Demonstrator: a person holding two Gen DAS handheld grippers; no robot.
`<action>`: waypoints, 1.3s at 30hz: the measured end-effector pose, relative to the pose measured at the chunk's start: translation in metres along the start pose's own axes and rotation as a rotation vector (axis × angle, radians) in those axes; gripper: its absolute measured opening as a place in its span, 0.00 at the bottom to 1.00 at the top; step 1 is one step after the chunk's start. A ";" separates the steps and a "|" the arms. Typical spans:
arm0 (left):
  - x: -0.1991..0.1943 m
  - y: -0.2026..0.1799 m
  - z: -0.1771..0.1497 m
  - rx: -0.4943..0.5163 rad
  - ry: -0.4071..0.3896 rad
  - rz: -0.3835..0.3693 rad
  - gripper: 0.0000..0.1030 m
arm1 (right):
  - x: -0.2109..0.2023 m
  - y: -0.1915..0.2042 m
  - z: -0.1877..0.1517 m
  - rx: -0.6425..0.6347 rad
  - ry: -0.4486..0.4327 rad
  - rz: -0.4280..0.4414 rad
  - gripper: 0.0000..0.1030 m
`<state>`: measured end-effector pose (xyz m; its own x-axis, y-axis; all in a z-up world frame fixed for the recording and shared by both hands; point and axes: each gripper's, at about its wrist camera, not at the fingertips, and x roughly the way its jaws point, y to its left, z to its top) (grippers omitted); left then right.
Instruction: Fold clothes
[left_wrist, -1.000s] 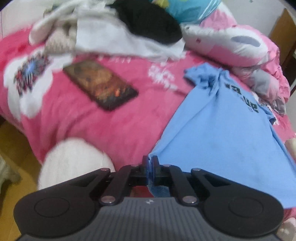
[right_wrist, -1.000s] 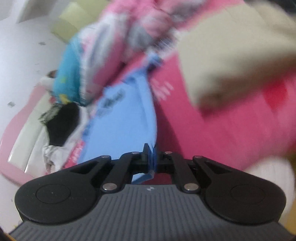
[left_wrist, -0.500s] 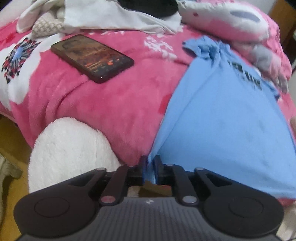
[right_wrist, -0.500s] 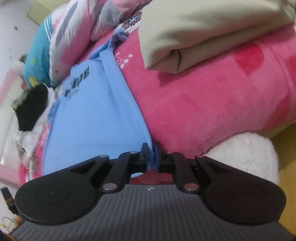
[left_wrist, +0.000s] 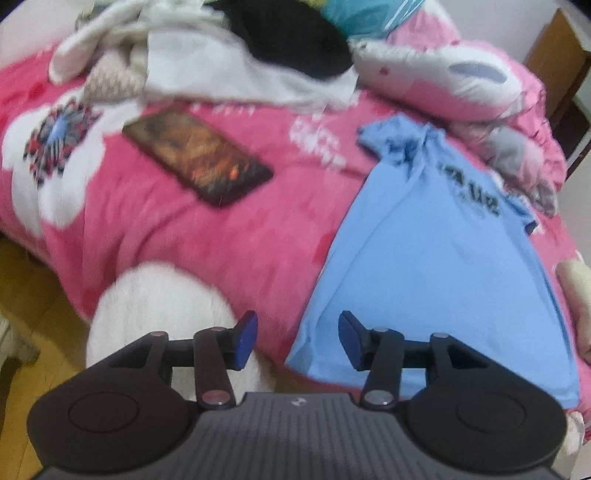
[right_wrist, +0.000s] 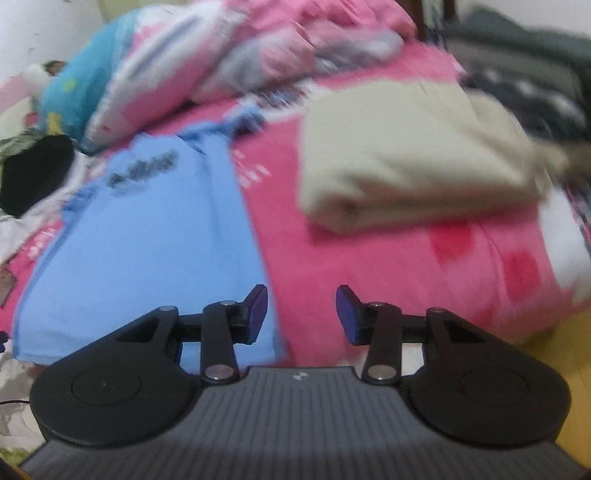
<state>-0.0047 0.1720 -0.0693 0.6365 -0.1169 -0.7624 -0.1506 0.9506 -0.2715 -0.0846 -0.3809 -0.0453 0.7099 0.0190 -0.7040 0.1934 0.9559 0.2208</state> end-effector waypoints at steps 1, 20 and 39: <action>-0.001 -0.003 0.003 0.014 -0.019 -0.002 0.53 | -0.001 0.009 0.007 -0.017 -0.024 0.025 0.39; 0.070 -0.032 0.056 0.156 -0.184 -0.100 0.64 | 0.061 0.276 0.092 -0.690 -0.227 0.457 0.50; 0.109 -0.026 0.042 0.268 -0.306 -0.254 0.65 | 0.264 0.415 0.135 -0.930 0.059 0.450 0.03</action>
<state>0.1003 0.1469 -0.1204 0.8275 -0.3033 -0.4725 0.2133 0.9483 -0.2352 0.2744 -0.0187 -0.0484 0.5477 0.4207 -0.7232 -0.6990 0.7051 -0.1192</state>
